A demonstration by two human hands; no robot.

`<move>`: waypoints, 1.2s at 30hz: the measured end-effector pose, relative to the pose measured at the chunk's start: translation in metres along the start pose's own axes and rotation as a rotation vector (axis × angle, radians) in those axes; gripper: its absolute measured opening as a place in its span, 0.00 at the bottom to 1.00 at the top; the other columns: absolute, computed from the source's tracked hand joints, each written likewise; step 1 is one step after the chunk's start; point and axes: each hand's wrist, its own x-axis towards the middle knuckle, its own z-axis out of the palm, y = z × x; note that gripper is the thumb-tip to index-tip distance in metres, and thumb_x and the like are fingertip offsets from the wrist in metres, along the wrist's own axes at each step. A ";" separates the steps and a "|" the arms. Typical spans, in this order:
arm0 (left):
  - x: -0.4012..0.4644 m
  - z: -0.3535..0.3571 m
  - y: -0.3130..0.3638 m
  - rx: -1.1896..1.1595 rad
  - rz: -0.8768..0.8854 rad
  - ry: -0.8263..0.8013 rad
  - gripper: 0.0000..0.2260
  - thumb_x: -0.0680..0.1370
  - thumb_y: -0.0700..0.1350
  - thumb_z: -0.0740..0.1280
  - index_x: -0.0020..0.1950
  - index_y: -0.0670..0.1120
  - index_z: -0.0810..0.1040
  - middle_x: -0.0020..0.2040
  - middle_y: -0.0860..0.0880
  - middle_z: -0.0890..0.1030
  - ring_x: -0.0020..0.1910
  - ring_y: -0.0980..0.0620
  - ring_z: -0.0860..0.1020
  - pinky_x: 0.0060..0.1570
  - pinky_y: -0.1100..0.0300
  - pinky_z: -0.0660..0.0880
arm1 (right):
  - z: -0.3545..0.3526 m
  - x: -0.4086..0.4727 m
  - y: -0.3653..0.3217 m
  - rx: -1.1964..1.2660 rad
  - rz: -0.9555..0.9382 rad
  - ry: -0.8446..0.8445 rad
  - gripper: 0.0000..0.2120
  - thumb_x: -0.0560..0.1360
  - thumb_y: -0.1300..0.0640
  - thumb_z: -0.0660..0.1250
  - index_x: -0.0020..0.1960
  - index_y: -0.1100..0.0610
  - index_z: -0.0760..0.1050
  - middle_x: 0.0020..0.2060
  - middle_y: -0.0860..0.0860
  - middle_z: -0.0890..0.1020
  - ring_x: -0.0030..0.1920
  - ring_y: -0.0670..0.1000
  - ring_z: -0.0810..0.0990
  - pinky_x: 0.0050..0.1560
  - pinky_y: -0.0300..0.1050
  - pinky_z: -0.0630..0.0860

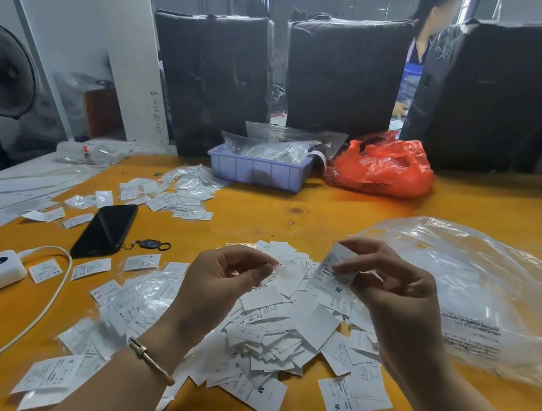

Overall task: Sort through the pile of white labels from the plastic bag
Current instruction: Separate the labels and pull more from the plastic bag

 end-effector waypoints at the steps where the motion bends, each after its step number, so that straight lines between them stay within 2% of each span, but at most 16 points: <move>1: 0.000 0.000 0.001 0.054 0.018 0.022 0.05 0.69 0.45 0.74 0.44 0.48 0.87 0.45 0.53 0.83 0.43 0.57 0.80 0.42 0.66 0.76 | 0.001 0.000 -0.001 0.003 0.003 -0.004 0.23 0.69 0.80 0.63 0.34 0.54 0.84 0.41 0.50 0.84 0.44 0.47 0.83 0.40 0.37 0.78; 4: 0.001 -0.003 0.001 0.166 0.053 0.061 0.05 0.67 0.50 0.75 0.40 0.52 0.86 0.52 0.61 0.78 0.52 0.65 0.77 0.47 0.70 0.74 | 0.002 -0.001 0.000 -0.057 0.020 -0.019 0.25 0.71 0.77 0.61 0.37 0.51 0.85 0.36 0.51 0.85 0.39 0.46 0.81 0.37 0.35 0.76; 6: 0.002 -0.005 0.001 0.221 0.069 0.043 0.03 0.70 0.49 0.75 0.40 0.51 0.84 0.56 0.62 0.78 0.56 0.66 0.76 0.51 0.70 0.73 | 0.002 -0.001 0.001 -0.055 0.059 -0.034 0.20 0.71 0.72 0.62 0.39 0.50 0.86 0.38 0.51 0.85 0.39 0.45 0.80 0.38 0.36 0.76; 10: 0.000 -0.003 0.001 0.195 0.067 -0.031 0.04 0.72 0.44 0.75 0.40 0.48 0.82 0.51 0.57 0.84 0.55 0.61 0.80 0.58 0.59 0.74 | 0.000 -0.001 0.001 -0.055 0.127 -0.079 0.14 0.66 0.61 0.61 0.41 0.53 0.86 0.40 0.53 0.85 0.40 0.44 0.78 0.38 0.36 0.75; 14: -0.003 0.001 0.003 0.221 0.117 -0.058 0.05 0.72 0.43 0.76 0.40 0.48 0.81 0.41 0.54 0.84 0.45 0.55 0.82 0.51 0.59 0.79 | -0.001 -0.001 0.003 -0.181 0.083 -0.045 0.10 0.71 0.58 0.65 0.41 0.50 0.85 0.40 0.48 0.85 0.39 0.42 0.80 0.36 0.34 0.74; 17: -0.004 0.001 0.004 0.259 0.204 -0.028 0.06 0.71 0.42 0.76 0.40 0.49 0.80 0.39 0.55 0.83 0.43 0.54 0.81 0.47 0.60 0.79 | 0.002 -0.002 0.007 -0.425 0.060 -0.075 0.06 0.75 0.56 0.69 0.43 0.50 0.84 0.39 0.46 0.85 0.42 0.43 0.81 0.37 0.41 0.77; 20: -0.006 0.003 0.005 0.313 0.290 -0.036 0.07 0.71 0.40 0.77 0.41 0.48 0.80 0.38 0.56 0.82 0.43 0.54 0.81 0.45 0.61 0.78 | 0.008 -0.004 0.010 -0.475 0.201 -0.174 0.18 0.71 0.42 0.65 0.42 0.55 0.85 0.38 0.47 0.85 0.41 0.42 0.81 0.44 0.48 0.77; 22: -0.008 0.005 0.005 0.354 0.346 -0.048 0.08 0.71 0.39 0.77 0.41 0.48 0.79 0.38 0.56 0.81 0.42 0.55 0.81 0.44 0.62 0.78 | 0.012 -0.006 0.011 -0.487 0.211 -0.164 0.14 0.73 0.45 0.66 0.42 0.54 0.85 0.38 0.47 0.85 0.40 0.41 0.80 0.45 0.49 0.77; 24: -0.009 0.006 0.006 0.380 0.390 -0.047 0.08 0.71 0.39 0.77 0.41 0.48 0.79 0.38 0.56 0.81 0.42 0.55 0.80 0.43 0.63 0.78 | 0.012 -0.007 0.010 -0.455 0.125 -0.064 0.05 0.74 0.59 0.70 0.45 0.51 0.84 0.39 0.45 0.85 0.40 0.42 0.80 0.42 0.49 0.79; 26: -0.009 0.006 0.006 0.398 0.422 -0.027 0.09 0.71 0.38 0.77 0.42 0.48 0.79 0.39 0.57 0.81 0.42 0.55 0.80 0.43 0.62 0.78 | 0.009 -0.008 0.007 -0.375 0.038 0.043 0.15 0.72 0.68 0.70 0.47 0.48 0.83 0.39 0.46 0.85 0.38 0.47 0.81 0.35 0.47 0.79; 28: -0.009 0.007 0.006 0.411 0.437 -0.005 0.09 0.71 0.38 0.77 0.42 0.49 0.78 0.39 0.57 0.80 0.42 0.56 0.80 0.42 0.63 0.78 | 0.005 -0.007 0.001 -0.272 -0.002 0.088 0.20 0.71 0.71 0.69 0.51 0.47 0.83 0.39 0.49 0.84 0.37 0.53 0.80 0.31 0.49 0.77; 30: -0.010 0.008 0.006 0.430 0.452 0.014 0.09 0.71 0.39 0.77 0.41 0.49 0.78 0.39 0.58 0.80 0.42 0.57 0.80 0.41 0.66 0.77 | 0.002 -0.005 -0.001 -0.240 -0.015 0.074 0.21 0.72 0.73 0.66 0.49 0.49 0.84 0.39 0.49 0.83 0.36 0.46 0.79 0.28 0.42 0.75; 32: -0.010 0.008 0.007 0.448 0.475 0.019 0.11 0.71 0.39 0.77 0.41 0.49 0.77 0.38 0.59 0.79 0.41 0.57 0.79 0.39 0.67 0.76 | 0.004 -0.003 0.000 -0.302 0.043 -0.002 0.18 0.73 0.72 0.64 0.45 0.53 0.85 0.39 0.48 0.82 0.38 0.44 0.79 0.30 0.37 0.74; 33: -0.010 0.007 0.008 0.457 0.490 0.014 0.11 0.71 0.39 0.77 0.41 0.50 0.76 0.38 0.60 0.78 0.40 0.57 0.79 0.38 0.67 0.76 | 0.006 -0.003 0.001 -0.340 0.087 -0.054 0.14 0.74 0.70 0.65 0.44 0.54 0.85 0.38 0.48 0.82 0.38 0.45 0.79 0.32 0.38 0.75; 35: -0.010 0.008 0.008 0.502 0.533 -0.014 0.11 0.71 0.39 0.77 0.40 0.49 0.76 0.38 0.60 0.76 0.39 0.58 0.77 0.36 0.66 0.74 | 0.010 -0.004 0.001 -0.373 0.188 -0.169 0.06 0.74 0.55 0.70 0.41 0.55 0.85 0.37 0.49 0.82 0.38 0.46 0.79 0.36 0.42 0.74; 36: -0.010 0.009 0.007 0.546 0.559 -0.036 0.11 0.70 0.39 0.78 0.40 0.47 0.76 0.38 0.58 0.76 0.39 0.59 0.76 0.35 0.67 0.73 | 0.012 -0.006 0.001 -0.381 0.220 -0.217 0.12 0.70 0.47 0.71 0.40 0.55 0.85 0.36 0.49 0.82 0.37 0.45 0.79 0.38 0.42 0.73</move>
